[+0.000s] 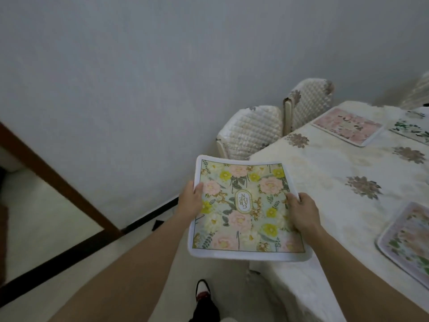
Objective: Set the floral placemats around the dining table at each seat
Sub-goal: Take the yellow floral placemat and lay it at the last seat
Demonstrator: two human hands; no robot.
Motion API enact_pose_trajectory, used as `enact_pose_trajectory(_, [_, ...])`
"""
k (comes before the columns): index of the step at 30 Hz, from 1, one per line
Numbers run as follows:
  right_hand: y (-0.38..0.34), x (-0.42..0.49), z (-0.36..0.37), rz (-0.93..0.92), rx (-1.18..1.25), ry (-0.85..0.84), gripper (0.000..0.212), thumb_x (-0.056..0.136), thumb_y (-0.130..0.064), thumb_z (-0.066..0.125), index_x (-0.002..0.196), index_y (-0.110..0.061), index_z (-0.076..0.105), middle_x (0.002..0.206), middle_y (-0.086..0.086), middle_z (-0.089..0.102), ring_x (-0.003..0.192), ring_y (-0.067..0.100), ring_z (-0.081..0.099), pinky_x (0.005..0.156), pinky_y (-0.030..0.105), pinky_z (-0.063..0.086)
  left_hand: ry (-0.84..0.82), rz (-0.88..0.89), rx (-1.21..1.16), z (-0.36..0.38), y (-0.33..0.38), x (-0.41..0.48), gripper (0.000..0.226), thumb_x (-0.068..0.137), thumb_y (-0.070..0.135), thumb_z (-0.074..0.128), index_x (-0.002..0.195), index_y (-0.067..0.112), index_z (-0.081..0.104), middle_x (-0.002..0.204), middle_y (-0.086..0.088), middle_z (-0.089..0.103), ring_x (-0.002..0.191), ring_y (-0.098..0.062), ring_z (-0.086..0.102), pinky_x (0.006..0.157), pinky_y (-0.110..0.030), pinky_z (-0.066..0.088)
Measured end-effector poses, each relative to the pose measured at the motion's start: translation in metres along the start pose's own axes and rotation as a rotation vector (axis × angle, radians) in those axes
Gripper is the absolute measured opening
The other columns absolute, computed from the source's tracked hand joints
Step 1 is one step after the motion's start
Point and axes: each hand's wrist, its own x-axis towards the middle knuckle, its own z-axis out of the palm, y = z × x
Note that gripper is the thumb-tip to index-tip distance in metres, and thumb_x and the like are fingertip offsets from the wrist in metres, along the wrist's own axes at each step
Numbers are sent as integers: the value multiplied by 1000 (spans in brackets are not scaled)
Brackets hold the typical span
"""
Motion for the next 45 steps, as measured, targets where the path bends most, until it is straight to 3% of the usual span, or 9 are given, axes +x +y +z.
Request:
enact_pose_trajectory(4, [-34, 8, 52, -65, -18, -99, 30, 98, -40, 45, 96, -13, 59, 88, 7, 66, 81, 29, 63, 74, 44, 54, 105, -61, -35, -44, -30, 13, 31, 103, 36, 39, 115, 12, 54, 109, -11, 64, 97, -28, 64, 86, -51, 55])
enact_pose_trajectory(9, [-71, 34, 107, -105, -53, -157, 28, 98, -37, 45, 96, -13, 60, 86, 8, 68, 78, 27, 65, 74, 46, 56, 172, -110, -68, -77, -56, 46, 29, 104, 36, 38, 111, 13, 53, 108, -11, 63, 98, -27, 63, 87, -52, 54])
enact_pose_trajectory(16, [-134, 96, 192, -138, -86, -159, 27, 97, -33, 47, 96, -11, 61, 86, 8, 67, 79, 27, 65, 75, 46, 56, 188, -126, -133, -118, -79, 156, 26, 104, 34, 38, 109, 14, 53, 105, -9, 64, 94, -24, 64, 80, -43, 57])
enact_pose_trajectory(22, [-204, 161, 248, -154, -119, -165, 31, 98, -37, 47, 101, -9, 62, 86, 5, 68, 75, 21, 66, 60, 32, 51, 171, -143, -192, -157, -78, 261, 25, 104, 33, 39, 102, 12, 53, 98, -7, 63, 89, -24, 64, 76, -41, 55])
enact_pose_trajectory(26, [-239, 194, 273, -173, -114, -106, 31, 98, -39, 46, 100, -11, 59, 87, 5, 67, 79, 24, 66, 72, 44, 57, 142, -118, -200, -176, -64, 321, 24, 103, 34, 40, 105, 14, 54, 101, -7, 65, 91, -24, 65, 79, -44, 57])
enact_pose_trajectory(29, [-253, 217, 284, -164, -97, -45, 30, 98, -38, 47, 100, -11, 59, 88, 6, 67, 76, 22, 65, 63, 38, 55, 120, -87, -204, -179, -53, 357, 26, 103, 35, 40, 107, 13, 54, 100, -7, 65, 88, -22, 66, 72, -37, 55])
enact_pose_trajectory(32, [-262, 237, 290, -162, -92, -3, 27, 99, -34, 47, 100, -11, 59, 86, 6, 66, 72, 18, 61, 55, 27, 43, 100, -62, -192, -177, -44, 389, 29, 103, 34, 40, 108, 10, 55, 99, -8, 65, 85, -21, 65, 67, -35, 54])
enact_pose_trajectory(39, [-276, 309, 295, -126, -61, 53, 30, 97, -40, 49, 98, -13, 61, 87, 5, 67, 76, 22, 64, 62, 33, 51, 39, 13, -91, -154, -14, 466, 28, 104, 37, 38, 104, 14, 54, 97, -7, 66, 86, -24, 66, 75, -44, 57])
enact_pose_trajectory(45, [-275, 392, 286, -54, -6, 158, 29, 98, -40, 47, 96, -14, 60, 84, 4, 64, 75, 21, 61, 57, 30, 42, -49, 124, 21, -102, 31, 553, 28, 104, 39, 35, 100, 16, 50, 92, -3, 65, 81, -22, 66, 73, -49, 58])
